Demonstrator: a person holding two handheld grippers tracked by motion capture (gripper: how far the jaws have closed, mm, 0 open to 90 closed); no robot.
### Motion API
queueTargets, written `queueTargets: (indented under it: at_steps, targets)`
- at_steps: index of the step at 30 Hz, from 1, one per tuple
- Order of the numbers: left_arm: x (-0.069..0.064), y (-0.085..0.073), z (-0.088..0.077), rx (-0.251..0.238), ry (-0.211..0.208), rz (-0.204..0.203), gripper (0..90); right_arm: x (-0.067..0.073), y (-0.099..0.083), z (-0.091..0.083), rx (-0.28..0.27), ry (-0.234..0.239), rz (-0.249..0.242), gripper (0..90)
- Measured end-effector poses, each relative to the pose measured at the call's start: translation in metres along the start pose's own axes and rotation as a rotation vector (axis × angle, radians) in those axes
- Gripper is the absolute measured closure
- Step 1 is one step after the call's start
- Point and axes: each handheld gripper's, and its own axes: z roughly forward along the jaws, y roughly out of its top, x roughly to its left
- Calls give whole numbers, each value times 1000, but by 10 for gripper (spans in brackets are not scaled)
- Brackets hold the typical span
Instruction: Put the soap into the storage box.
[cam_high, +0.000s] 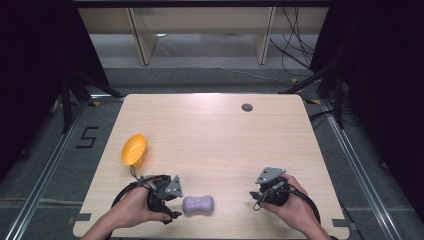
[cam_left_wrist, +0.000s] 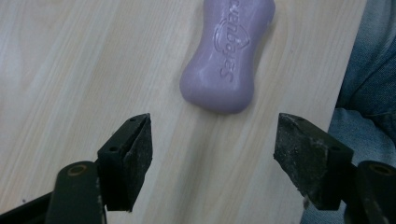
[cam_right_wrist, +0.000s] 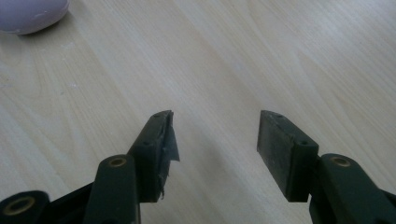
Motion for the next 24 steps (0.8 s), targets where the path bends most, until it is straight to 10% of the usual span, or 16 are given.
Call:
queueTargets:
  at_steps: [24]
  targets:
    - [1,52,32,141,-63,67,294,0,0,-1,-10,6,18,459]
